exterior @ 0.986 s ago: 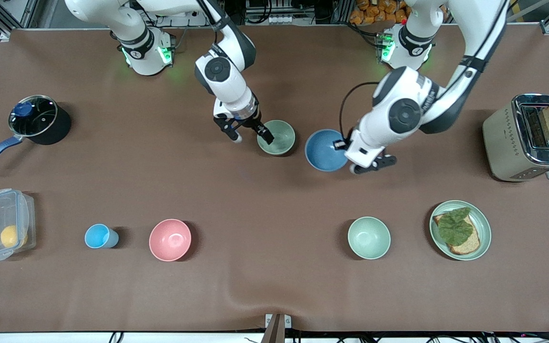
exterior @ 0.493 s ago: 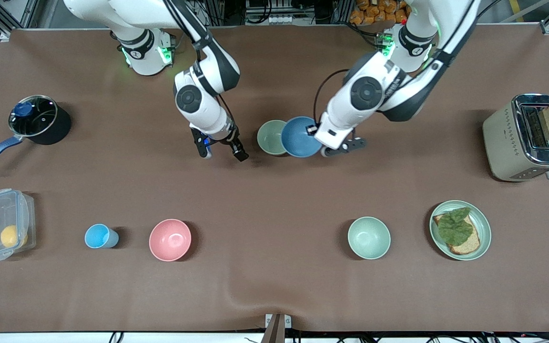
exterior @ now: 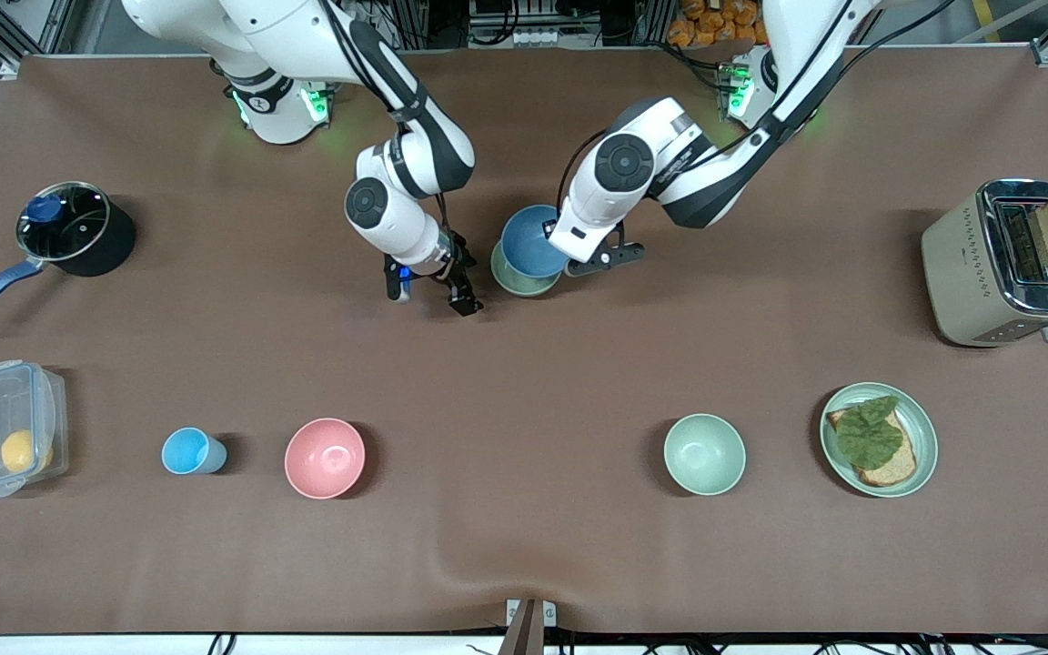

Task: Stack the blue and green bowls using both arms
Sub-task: 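Lower the blue bowl into the green bowl with the left gripper, then open both grippers and lift them off the stacked bowls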

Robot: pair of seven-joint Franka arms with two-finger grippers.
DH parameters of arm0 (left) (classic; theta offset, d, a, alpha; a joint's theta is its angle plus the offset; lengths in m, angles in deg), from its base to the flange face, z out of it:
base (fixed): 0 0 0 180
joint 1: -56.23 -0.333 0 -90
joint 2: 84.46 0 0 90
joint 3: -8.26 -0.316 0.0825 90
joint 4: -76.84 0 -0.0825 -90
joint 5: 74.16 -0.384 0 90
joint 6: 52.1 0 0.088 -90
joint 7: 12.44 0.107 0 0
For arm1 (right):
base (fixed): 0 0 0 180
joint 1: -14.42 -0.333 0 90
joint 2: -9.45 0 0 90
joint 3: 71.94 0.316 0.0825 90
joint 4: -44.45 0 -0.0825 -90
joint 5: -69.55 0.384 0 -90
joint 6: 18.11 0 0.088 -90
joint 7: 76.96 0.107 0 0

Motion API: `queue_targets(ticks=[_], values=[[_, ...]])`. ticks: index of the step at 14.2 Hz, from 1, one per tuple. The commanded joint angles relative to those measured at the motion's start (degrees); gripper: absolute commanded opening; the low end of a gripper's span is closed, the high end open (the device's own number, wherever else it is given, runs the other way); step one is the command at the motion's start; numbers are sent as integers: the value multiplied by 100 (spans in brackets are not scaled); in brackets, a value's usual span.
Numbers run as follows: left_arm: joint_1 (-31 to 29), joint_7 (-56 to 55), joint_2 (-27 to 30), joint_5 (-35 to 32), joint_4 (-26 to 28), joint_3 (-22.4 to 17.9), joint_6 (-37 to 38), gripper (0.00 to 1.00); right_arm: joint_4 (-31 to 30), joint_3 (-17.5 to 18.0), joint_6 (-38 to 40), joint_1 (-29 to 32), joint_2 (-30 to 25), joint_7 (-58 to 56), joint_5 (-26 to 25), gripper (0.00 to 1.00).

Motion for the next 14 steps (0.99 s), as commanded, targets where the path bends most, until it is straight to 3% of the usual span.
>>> queue_targets(ticks=[1, 6, 7, 8, 11, 14], values=[[93, -191, -179, -179, -82, -31, -172, 0, 102, 36, -91, 49, 44, -90, 478, 100], [392, -472, -434, -556, -144, -224, -357, 3, 128, 80, -56, 15, 26, -1530, 2016, 100], [383, -490, -504, -565, -222, -225, -357, 57, 128, 80, -56, -12, 26, -1628, 2140, 100], [383, -577, -566, -566, -319, -234, -348, 100, 128, 71, -56, -21, 26, -1638, 2150, 100], [383, -754, -444, -583, -556, -234, 97, 100, 137, 71, -56, -21, 26, -1638, 2150, 100], [339, -683, -540, -601, -1582, -242, 1310, 100, 137, 71, -39, -21, -9, -1664, 2141, 100]])
